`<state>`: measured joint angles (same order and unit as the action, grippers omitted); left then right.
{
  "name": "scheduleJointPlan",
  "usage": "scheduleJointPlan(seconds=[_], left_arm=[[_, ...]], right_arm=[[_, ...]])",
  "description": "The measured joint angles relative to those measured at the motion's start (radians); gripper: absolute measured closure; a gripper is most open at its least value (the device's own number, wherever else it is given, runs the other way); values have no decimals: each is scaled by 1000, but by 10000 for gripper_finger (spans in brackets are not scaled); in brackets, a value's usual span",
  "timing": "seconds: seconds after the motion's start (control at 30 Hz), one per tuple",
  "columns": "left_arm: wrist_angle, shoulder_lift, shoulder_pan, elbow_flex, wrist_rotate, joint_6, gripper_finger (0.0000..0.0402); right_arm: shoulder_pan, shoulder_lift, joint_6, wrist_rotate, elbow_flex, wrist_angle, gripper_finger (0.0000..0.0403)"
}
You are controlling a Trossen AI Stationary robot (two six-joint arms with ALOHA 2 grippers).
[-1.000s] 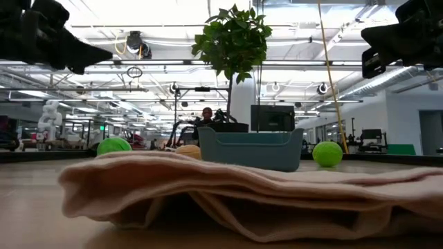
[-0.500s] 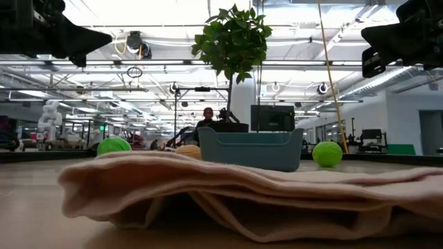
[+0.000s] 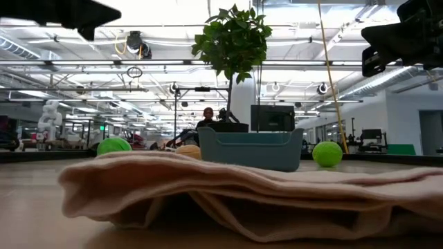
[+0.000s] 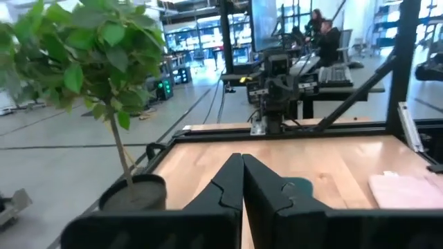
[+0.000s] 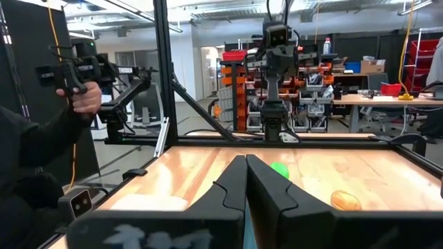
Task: Pick and placing Produce into tupperware
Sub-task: Put the avocado into the blue container
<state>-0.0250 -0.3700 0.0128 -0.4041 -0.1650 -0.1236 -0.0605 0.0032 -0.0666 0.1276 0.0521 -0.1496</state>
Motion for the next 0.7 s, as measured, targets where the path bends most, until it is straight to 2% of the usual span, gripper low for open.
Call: scheduleJointPlan(seconds=[0.23, 0.7], left_arm=[[-61, -124, -63, -120, 26, 1, 395], [-62, -382, -283, -281, 382, -6, 398]], right_arm=[[0, 0, 0, 0, 0, -2, 403], [0, 0, 4, 0, 0, -3, 403]])
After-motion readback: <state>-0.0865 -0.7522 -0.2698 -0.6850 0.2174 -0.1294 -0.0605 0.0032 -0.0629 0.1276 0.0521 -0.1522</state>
